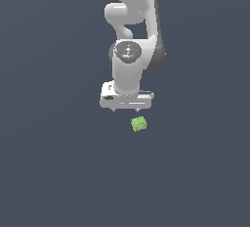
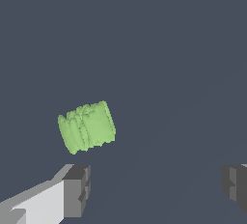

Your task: Pick up the object and move it to a goal position.

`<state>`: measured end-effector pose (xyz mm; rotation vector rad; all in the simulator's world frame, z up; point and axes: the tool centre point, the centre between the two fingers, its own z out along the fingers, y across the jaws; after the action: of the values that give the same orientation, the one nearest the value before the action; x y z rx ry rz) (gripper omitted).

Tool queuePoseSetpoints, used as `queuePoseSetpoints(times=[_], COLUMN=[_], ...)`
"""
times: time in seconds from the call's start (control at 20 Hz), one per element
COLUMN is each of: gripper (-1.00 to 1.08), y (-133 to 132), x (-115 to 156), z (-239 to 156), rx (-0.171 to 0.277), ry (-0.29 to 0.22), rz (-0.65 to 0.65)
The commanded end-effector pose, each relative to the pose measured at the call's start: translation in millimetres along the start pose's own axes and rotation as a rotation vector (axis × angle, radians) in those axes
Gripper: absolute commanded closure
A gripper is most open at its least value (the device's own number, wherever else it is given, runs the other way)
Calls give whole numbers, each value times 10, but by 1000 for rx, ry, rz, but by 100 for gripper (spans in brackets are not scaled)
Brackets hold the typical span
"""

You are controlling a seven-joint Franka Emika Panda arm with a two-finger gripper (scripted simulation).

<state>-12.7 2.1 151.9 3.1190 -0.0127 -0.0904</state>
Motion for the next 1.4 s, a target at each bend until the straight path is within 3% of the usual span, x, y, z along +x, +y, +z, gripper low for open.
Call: queuePoseSetpoints(times=[0.0, 0.8, 1.35], gripper=[-92, -92, -92], y=[0, 18, -54], x=[0, 44, 50], z=[0, -3, 52], rx=[0, -24, -18], ry=[0, -6, 0], rz=[0, -12, 96])
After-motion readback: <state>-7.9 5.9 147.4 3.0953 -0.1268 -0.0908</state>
